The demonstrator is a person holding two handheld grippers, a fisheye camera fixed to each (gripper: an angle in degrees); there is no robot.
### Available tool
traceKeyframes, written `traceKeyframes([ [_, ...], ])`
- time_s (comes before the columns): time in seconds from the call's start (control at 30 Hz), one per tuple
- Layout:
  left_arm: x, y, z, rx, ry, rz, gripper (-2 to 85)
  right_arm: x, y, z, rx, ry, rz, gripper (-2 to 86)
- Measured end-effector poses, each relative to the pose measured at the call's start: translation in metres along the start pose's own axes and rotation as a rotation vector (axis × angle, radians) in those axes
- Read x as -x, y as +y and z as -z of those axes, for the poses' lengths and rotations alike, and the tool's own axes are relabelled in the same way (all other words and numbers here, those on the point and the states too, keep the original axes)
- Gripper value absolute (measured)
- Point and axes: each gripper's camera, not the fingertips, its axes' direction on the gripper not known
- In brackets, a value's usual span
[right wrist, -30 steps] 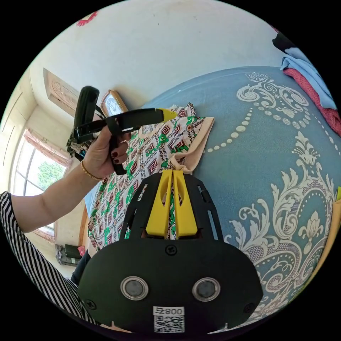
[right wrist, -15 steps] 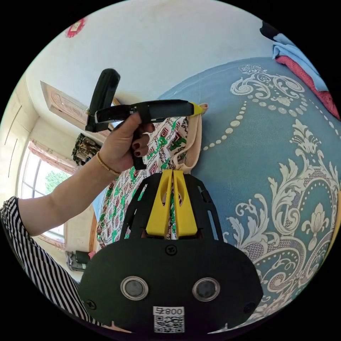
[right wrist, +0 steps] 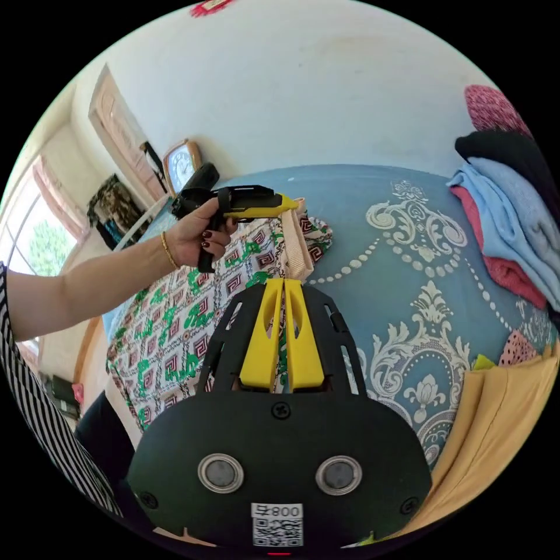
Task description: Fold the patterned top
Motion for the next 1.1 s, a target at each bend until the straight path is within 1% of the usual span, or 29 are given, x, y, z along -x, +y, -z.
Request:
traceKeyframes([
  [0.07,0.022,0.005,0.008,0.007,-0.023,0.065,1.9,0.024,-0.008,-0.022,0.091,0.044,0.116,0.2],
  [0.13,0.034,0.008,0.013,0.017,-0.045,0.098,2.5,0.038,-0.013,-0.038,0.168,0.077,0.188,0.2],
  [0.17,0.039,0.009,0.015,0.024,-0.061,0.114,3.0,0.044,-0.015,-0.049,0.224,0.1,0.219,0.3],
  [0.23,0.042,0.01,0.021,0.02,-0.075,0.116,4.2,0.05,-0.016,-0.057,0.253,0.142,0.238,0.5],
  [0.33,0.036,0.012,0.034,-0.022,-0.145,0.081,6.4,0.053,-0.019,-0.052,0.238,0.137,0.234,1.7],
  [0.5,0.006,0.004,0.042,-0.098,-0.25,-0.058,8.1,0.039,-0.022,-0.024,0.158,-0.01,0.156,5.9],
  [0.57,-0.012,-0.007,0.027,-0.032,-0.297,-0.162,8.4,0.031,-0.022,-0.013,0.1,-0.002,0.119,6.0],
  [0.7,-0.033,-0.02,-0.015,0.146,-0.384,-0.298,8.4,0.023,-0.03,-0.022,0.093,0.066,0.065,5.8],
  [0.77,-0.044,-0.024,-0.042,0.257,-0.51,-0.368,7.3,0.02,-0.036,-0.034,0.103,0.034,0.046,4.6],
  [0.83,-0.048,-0.024,-0.051,0.281,-0.587,-0.383,5.9,0.025,-0.04,-0.038,0.091,-0.03,0.074,3.3],
  [0.9,-0.053,-0.022,-0.048,0.252,-0.594,-0.391,5.6,0.037,-0.042,-0.042,0.093,-0.127,0.146,2.2],
  [0.93,-0.055,-0.02,-0.041,0.229,-0.576,-0.387,5.8,0.047,-0.042,-0.046,0.119,-0.194,0.203,1.6],
  [0.97,-0.057,-0.017,-0.035,0.208,-0.566,-0.38,6.1,0.056,-0.04,-0.05,0.149,-0.215,0.241,1.1],
  [1.03,-0.058,-0.012,-0.026,0.188,-0.549,-0.379,6.9,0.065,-0.035,-0.051,0.173,-0.206,0.283,0.6],
  [1.1,-0.059,-0.009,-0.022,0.186,-0.51,-0.38,7.9,0.063,-0.03,-0.046,0.164,-0.175,0.262,0.4],
])
